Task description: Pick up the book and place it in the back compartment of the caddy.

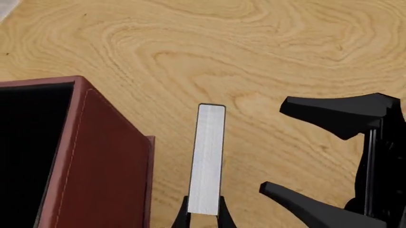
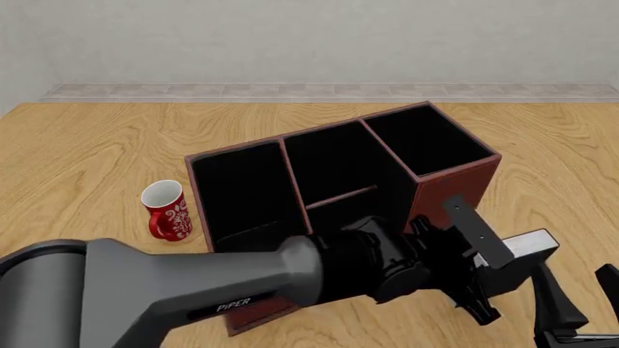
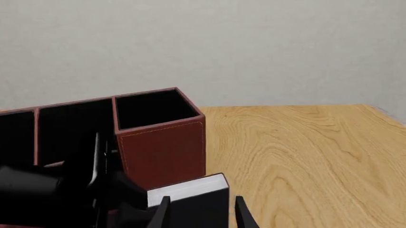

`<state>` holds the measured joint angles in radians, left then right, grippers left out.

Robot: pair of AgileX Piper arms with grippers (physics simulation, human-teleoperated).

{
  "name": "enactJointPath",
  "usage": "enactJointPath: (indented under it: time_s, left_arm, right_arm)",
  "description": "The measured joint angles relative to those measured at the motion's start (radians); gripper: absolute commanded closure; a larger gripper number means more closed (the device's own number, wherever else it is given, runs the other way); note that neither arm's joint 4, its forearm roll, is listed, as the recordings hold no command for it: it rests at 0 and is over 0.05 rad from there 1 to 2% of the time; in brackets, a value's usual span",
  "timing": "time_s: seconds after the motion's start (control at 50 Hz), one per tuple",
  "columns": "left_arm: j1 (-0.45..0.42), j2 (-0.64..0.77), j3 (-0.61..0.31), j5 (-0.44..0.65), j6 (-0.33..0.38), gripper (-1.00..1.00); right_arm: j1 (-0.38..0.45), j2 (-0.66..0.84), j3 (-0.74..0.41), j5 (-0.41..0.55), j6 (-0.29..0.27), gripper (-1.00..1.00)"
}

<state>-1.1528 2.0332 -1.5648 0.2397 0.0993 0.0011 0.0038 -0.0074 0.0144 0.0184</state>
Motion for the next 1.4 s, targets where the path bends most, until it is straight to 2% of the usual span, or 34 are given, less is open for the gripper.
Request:
enactJointPath:
  time_s: [0.52, 1.02, 1.4]
  left_arm:
    - [-0.009, -0.088, 0.07, -0.003, 0.026, 1.0]
    - [0.028, -0.167, 0.144, -0.036, 0.039, 1.0]
    - [0.026, -0.263, 0.22, -0.072, 0.059, 1.0]
  right_arm:
    - [0.0, -0.001, -0.001, 0.002, 0.0, -1.0]
    - [0.0, 0.001, 0.001, -0.002, 0.0, -1.0]
    - [0.0, 0.002, 0.003, -0.004, 0.0, -1.0]
